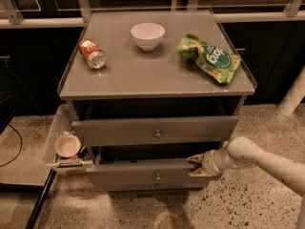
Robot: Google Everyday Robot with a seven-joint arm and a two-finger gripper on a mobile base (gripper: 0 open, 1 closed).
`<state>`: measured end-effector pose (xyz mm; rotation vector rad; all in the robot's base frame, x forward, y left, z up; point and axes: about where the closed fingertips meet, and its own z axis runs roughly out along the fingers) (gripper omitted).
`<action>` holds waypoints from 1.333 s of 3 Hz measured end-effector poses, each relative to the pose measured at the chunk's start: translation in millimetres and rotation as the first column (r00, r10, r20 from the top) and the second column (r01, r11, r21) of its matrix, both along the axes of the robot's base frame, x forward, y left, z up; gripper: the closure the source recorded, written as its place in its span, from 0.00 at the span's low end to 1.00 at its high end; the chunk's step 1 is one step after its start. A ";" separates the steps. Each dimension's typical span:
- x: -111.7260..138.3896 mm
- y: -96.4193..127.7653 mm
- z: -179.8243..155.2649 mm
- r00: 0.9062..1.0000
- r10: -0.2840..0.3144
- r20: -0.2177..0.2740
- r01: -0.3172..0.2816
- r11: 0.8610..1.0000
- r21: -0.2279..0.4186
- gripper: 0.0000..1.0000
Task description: Open middle drawer
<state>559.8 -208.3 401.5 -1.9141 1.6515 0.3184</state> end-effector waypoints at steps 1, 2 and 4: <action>0.1 1.7 0.0 1.000 0.000 0.000 0.000 1.000 0.000 0.16; -5.8 -2.6 -9.6 0.999 0.001 -0.049 0.000 0.999 0.037 0.18; -23.8 -8.8 -5.5 0.996 0.004 -0.090 0.002 0.998 0.062 0.65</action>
Offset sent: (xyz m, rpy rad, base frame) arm -0.0141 -0.0151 -0.0223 0.0980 0.1310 -0.0050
